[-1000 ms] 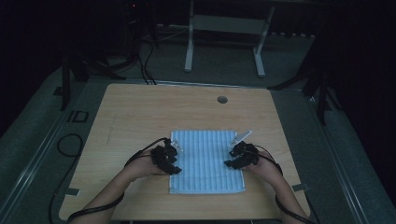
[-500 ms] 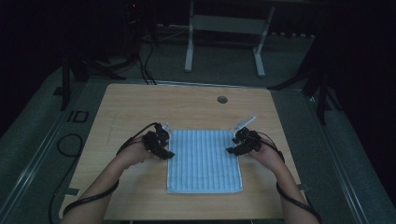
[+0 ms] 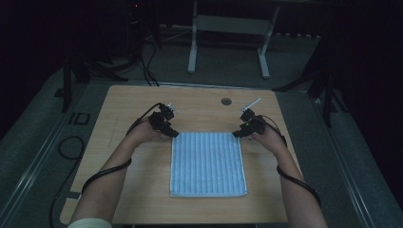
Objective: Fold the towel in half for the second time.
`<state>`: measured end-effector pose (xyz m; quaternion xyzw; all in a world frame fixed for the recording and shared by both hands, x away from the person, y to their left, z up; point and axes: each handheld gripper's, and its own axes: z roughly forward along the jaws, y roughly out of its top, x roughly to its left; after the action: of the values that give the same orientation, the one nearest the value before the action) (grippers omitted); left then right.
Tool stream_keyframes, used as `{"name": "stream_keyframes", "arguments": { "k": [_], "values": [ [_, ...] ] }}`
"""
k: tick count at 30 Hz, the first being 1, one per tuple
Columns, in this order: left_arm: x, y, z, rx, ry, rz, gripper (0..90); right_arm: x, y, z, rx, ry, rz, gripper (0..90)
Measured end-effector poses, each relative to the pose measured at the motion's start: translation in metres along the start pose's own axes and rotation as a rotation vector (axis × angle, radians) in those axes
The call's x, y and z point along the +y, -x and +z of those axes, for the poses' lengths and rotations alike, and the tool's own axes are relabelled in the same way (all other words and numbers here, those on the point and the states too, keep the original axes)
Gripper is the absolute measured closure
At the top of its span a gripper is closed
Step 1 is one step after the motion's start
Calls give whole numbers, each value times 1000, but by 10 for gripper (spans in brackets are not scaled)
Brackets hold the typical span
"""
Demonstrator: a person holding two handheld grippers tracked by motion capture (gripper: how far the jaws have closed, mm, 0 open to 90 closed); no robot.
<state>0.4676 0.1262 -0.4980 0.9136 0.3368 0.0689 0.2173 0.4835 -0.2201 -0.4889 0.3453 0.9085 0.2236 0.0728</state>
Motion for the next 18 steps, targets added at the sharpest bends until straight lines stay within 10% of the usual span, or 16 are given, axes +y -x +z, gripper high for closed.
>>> {"name": "stream_keyframes", "arguments": {
  "k": [8,18],
  "values": [
    [-2,-4,14,-13,23,-10,415,4,14,21,28,-63,107,506],
    [-5,-2,29,-39,-50,24,596,3,7,36,16,-150,37,750]
  ]
}}
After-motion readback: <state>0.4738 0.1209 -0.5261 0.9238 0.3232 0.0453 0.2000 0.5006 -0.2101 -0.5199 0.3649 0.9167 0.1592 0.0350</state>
